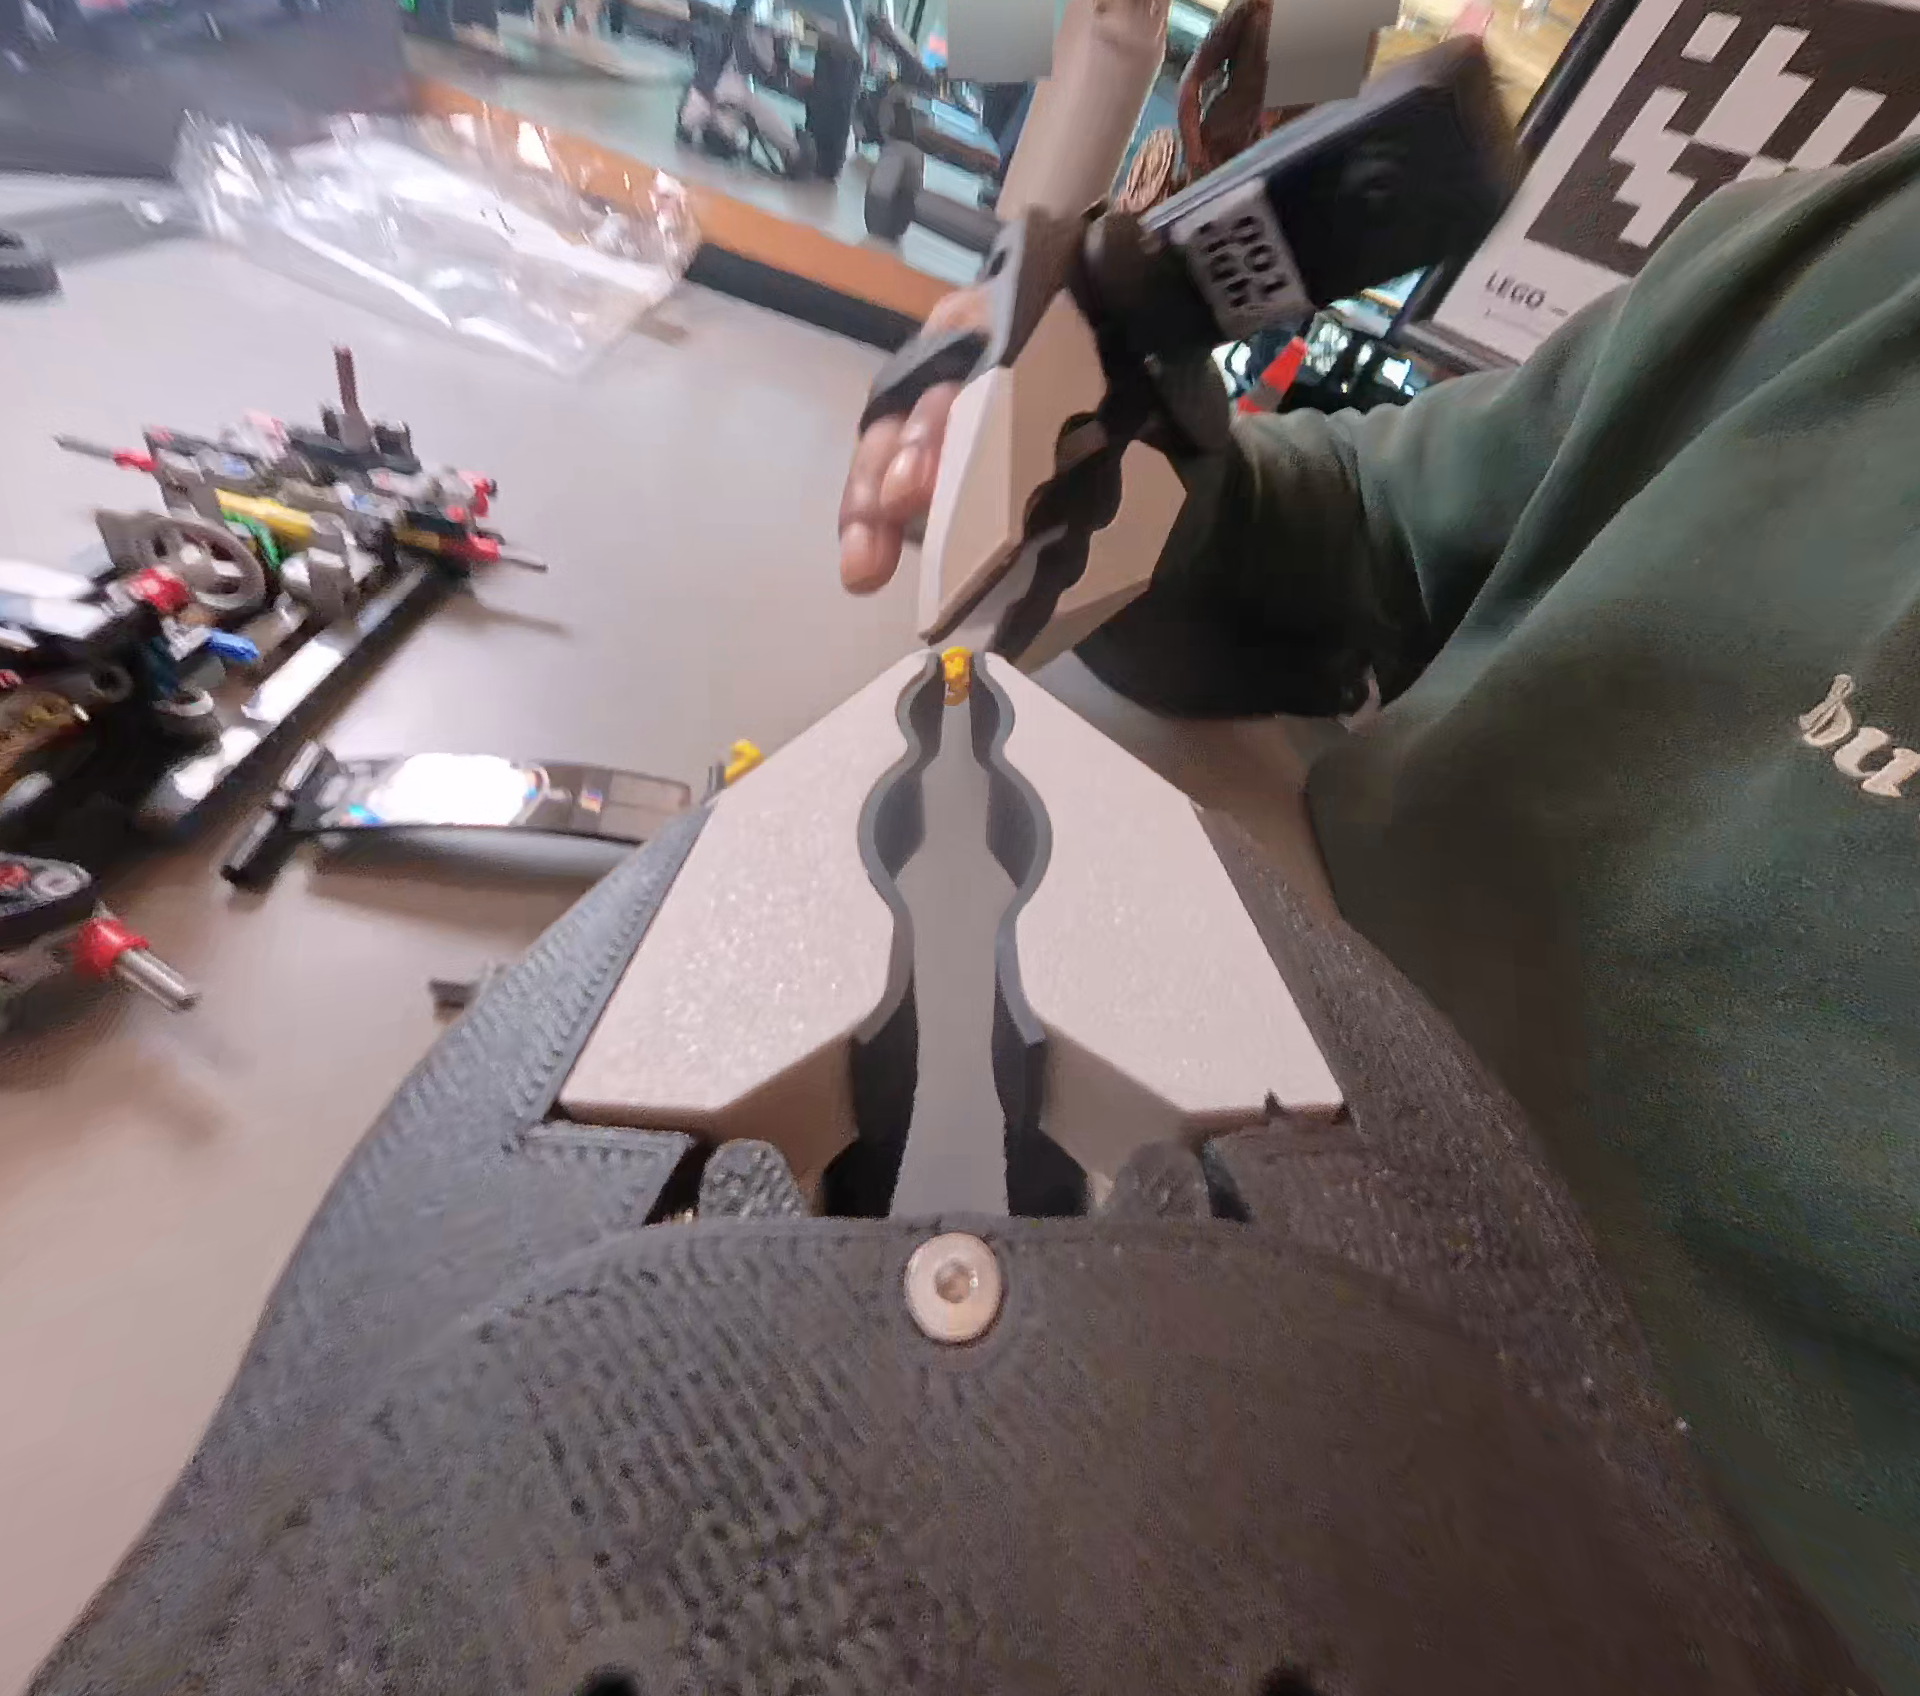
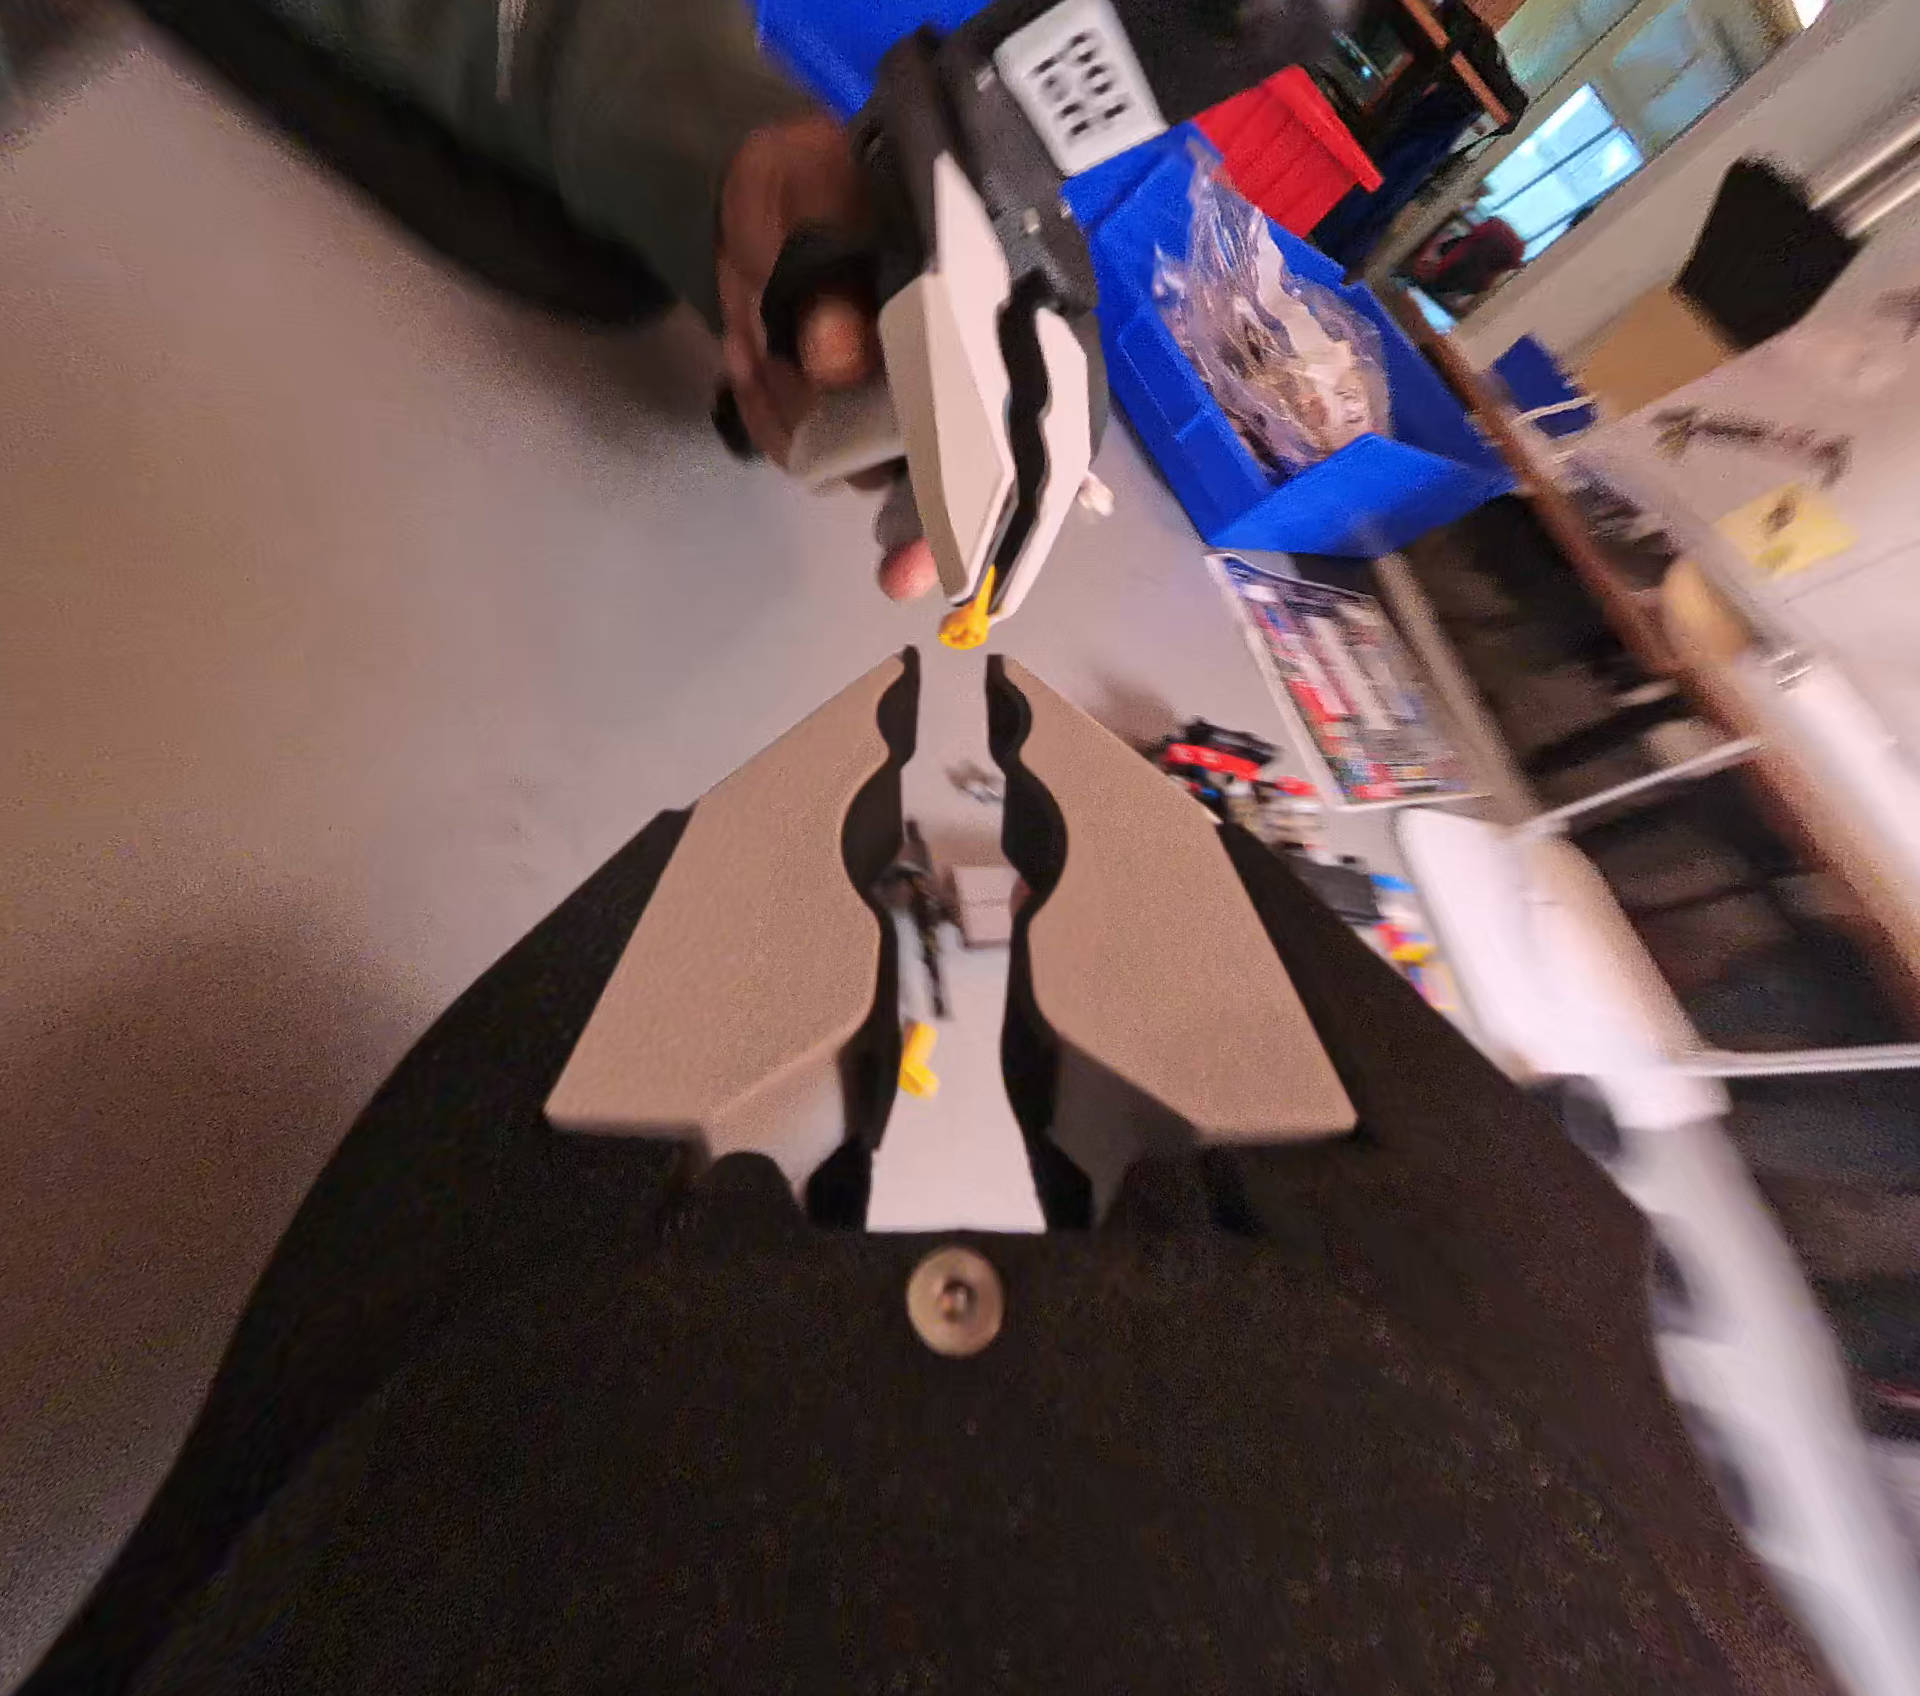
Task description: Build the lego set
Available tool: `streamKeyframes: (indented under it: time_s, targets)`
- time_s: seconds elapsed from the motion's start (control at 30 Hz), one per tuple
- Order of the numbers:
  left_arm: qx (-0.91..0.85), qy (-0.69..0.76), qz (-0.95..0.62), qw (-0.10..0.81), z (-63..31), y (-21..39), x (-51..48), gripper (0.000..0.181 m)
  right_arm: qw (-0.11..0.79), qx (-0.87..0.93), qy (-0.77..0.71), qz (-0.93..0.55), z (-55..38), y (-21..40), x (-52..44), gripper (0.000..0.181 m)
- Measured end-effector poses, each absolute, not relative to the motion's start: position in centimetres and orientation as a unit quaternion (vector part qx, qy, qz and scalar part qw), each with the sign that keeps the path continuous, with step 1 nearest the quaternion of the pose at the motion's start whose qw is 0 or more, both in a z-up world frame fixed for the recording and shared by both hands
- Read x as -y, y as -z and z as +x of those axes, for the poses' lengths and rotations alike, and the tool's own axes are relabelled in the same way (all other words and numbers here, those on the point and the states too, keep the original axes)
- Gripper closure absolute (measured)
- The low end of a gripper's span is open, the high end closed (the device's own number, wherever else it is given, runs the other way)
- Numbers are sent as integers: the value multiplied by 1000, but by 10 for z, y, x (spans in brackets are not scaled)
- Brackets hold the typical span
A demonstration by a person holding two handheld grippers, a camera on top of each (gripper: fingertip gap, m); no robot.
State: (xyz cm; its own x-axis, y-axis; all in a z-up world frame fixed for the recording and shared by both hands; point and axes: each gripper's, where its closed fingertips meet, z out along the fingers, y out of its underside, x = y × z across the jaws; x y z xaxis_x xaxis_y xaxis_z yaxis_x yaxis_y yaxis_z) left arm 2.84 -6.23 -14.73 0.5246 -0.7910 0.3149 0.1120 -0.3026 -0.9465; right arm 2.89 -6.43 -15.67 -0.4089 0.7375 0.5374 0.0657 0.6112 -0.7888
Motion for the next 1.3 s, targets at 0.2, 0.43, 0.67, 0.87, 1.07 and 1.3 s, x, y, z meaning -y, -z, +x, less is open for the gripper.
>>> streamKeyframes:
  time_s: [0.2,0.43,0.67,0.87,1.07,1.3]
  targets:
    - [-236,423,-633,604,26,119,64,179,397,660,-540,-340,28,129,70,170]
    - [-248,424,-621,611,30,116,68,179,379,635,-572,-356,26,127,73,180]
    - [-251,419,-618,616,30,114,69,179,375,624,-577,-369,24,125,69,176]
    - [-254,417,-616,618,32,114,70,179,364,630,-581,-365,25,126,74,174]
    - [-260,418,-614,617,35,115,71,179,361,632,-577,-369,23,129,76,179]
    - [-261,419,-616,614,35,115,72,179,347,633,-585,-370,24,130,78,181]
